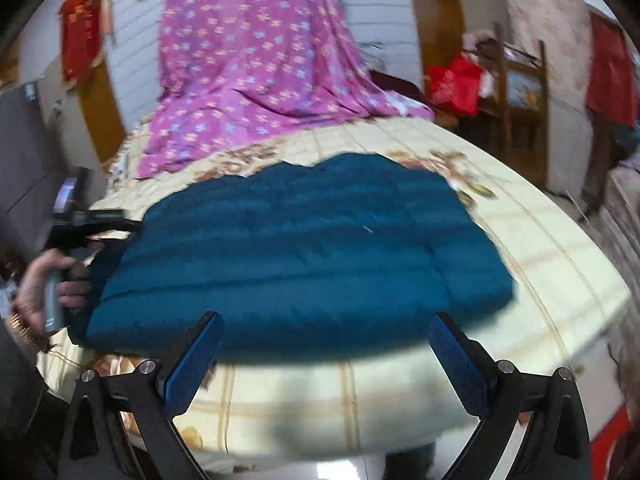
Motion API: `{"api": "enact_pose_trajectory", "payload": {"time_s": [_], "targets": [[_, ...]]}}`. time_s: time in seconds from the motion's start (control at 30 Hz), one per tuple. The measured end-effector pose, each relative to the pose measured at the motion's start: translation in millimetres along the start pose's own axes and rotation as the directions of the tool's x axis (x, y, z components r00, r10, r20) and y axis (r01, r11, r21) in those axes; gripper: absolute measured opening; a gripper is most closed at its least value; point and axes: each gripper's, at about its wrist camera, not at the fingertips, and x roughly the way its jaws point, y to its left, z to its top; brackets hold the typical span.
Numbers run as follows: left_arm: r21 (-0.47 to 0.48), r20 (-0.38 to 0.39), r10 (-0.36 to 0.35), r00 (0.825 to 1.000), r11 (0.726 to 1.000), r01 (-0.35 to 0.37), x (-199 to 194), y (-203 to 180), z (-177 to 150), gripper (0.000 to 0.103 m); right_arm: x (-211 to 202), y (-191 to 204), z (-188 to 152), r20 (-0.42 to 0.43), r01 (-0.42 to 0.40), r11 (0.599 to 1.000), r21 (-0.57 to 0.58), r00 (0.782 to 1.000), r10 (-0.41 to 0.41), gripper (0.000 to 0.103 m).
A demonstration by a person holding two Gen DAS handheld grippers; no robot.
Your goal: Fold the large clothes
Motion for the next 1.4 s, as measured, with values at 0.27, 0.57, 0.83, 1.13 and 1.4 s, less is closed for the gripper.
{"api": "enact_pose_trajectory", "payload": {"time_s": [0.27,0.57,0.83,1.13,1.4], "targets": [[0.142,0.086,-0.019,0.996,0.990,0.007,-114.1,-47.8,-133.3,0.102,-66.7,-8.8,-22.8,-0.013,0.048,0.999,-0.001,0.999,-0.048,0.101],[0.235,0.035,-0.016,0.999,0.972,0.007,-169.6,-98.6,-216.3,0.102,-130.6,7.1,-35.5,0.020,0.030,0.999,-0.025,0.999,-0.029,0.101],[0.241,0.090,0.044,0.995,0.968,-0.065,-197.6,-109.0,-221.5,0.102,-174.5,36.1,-47.4,0.095,0.078,0.980,-0.184,0.994,-0.061,0.101],[0.258,0.095,0.018,0.995,0.965,-0.042,-211.5,-112.4,-223.2,0.102,-181.4,40.1,-50.7,0.104,0.085,0.974,-0.208,0.993,-0.064,0.101],[0.258,0.090,0.012,0.996,0.966,-0.035,-213.0,-114.5,-223.0,0.102,-180.8,34.3,-49.8,0.093,0.067,0.983,-0.173,0.994,-0.052,0.101]]}}
